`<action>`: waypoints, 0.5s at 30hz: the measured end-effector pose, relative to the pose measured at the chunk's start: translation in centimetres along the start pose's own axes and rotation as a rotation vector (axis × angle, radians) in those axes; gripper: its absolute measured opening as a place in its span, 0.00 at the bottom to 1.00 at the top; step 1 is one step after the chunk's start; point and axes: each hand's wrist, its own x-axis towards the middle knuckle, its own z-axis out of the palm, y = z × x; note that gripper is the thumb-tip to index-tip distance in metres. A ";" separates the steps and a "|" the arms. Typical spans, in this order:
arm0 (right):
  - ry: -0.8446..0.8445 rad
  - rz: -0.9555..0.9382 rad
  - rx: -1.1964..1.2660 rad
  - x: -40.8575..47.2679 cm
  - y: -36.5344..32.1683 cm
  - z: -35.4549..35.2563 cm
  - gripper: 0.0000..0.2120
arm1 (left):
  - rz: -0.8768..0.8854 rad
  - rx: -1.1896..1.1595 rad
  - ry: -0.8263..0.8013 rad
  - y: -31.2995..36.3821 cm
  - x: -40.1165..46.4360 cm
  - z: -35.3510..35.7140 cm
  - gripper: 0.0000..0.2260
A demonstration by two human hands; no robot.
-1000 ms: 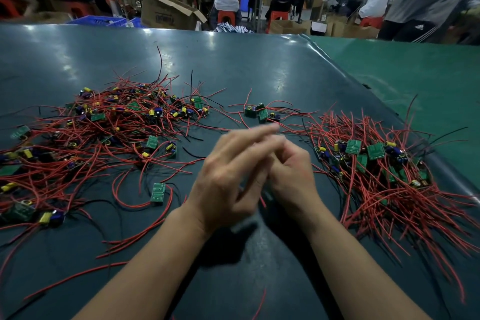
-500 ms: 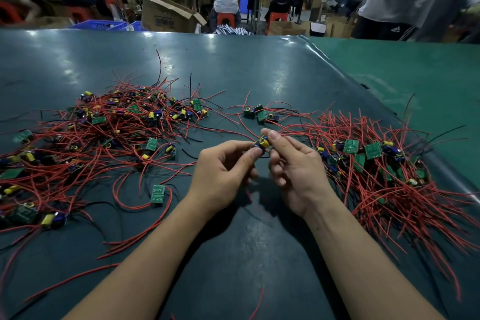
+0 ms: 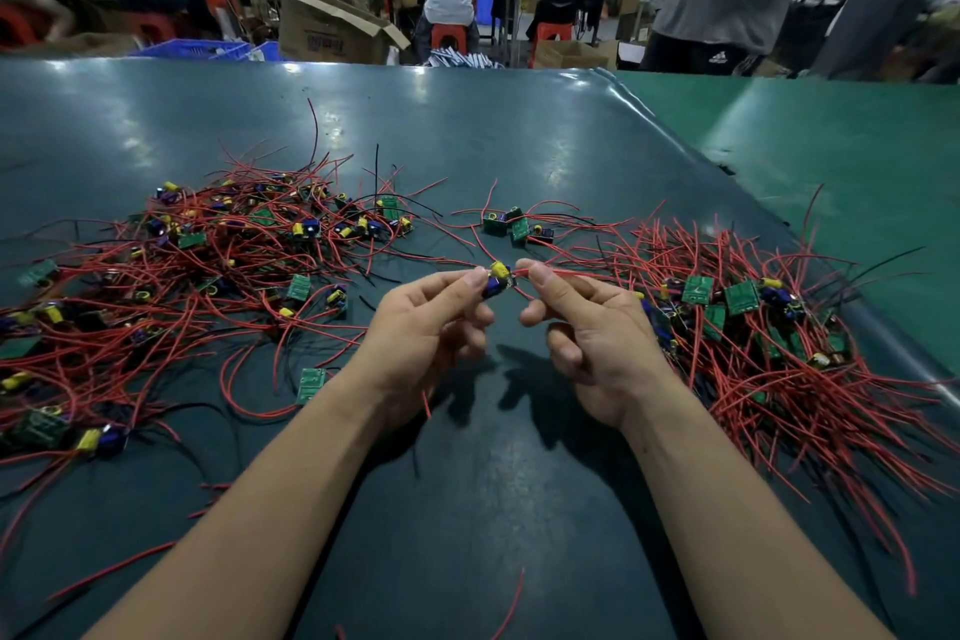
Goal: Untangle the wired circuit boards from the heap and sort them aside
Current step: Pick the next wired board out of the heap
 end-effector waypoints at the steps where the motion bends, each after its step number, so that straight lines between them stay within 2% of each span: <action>1: -0.012 -0.007 -0.011 0.0 0.0 -0.1 0.09 | -0.006 0.022 -0.004 0.0 0.1 -0.1 0.05; 6: -0.002 -0.058 -0.065 0.1 0.0 -0.4 0.07 | -0.117 0.153 -0.125 -0.2 -0.1 -0.3 0.06; 10: -0.002 -0.040 -0.087 0.0 0.5 0.2 0.07 | -0.101 0.172 -0.200 -0.4 -0.3 -0.2 0.08; 15: 0.174 -0.144 0.020 0.5 0.4 0.2 0.08 | -0.076 0.108 -0.194 -0.4 -0.2 -0.2 0.09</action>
